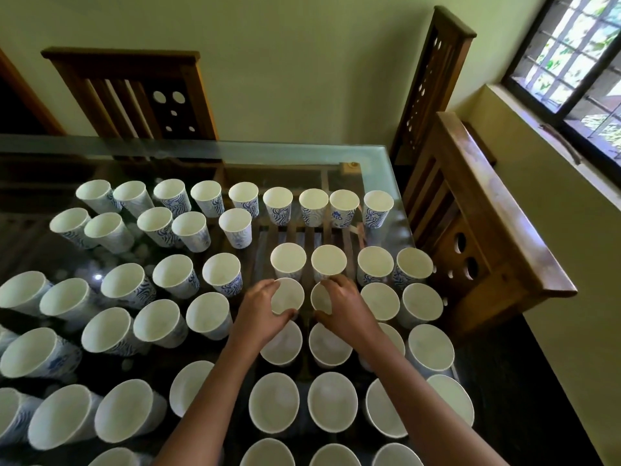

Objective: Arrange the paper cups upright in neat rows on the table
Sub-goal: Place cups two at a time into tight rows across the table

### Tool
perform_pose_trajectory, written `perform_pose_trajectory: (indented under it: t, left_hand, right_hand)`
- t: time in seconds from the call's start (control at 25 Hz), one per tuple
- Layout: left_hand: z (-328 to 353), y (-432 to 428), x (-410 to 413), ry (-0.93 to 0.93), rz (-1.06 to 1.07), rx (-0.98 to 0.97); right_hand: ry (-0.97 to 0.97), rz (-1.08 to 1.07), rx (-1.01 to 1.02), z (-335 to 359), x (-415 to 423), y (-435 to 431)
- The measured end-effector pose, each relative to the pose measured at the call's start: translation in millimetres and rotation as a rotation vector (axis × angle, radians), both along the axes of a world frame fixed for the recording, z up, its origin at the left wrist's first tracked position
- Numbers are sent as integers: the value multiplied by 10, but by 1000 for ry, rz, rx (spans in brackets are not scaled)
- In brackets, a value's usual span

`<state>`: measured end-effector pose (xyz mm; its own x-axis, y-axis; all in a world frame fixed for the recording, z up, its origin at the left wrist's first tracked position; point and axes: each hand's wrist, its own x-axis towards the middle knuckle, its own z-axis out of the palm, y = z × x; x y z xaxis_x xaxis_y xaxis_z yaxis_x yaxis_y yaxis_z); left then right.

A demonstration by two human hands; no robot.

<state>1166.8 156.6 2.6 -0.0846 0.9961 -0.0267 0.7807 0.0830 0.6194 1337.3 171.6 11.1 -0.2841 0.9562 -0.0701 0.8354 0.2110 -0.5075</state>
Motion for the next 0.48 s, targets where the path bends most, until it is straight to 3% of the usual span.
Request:
perform_pose_trajectory:
  t: [0.48]
  left_hand:
    - [6, -35, 0, -13, 16, -9]
  right_hand:
    - [68, -1, 40, 22, 72, -32]
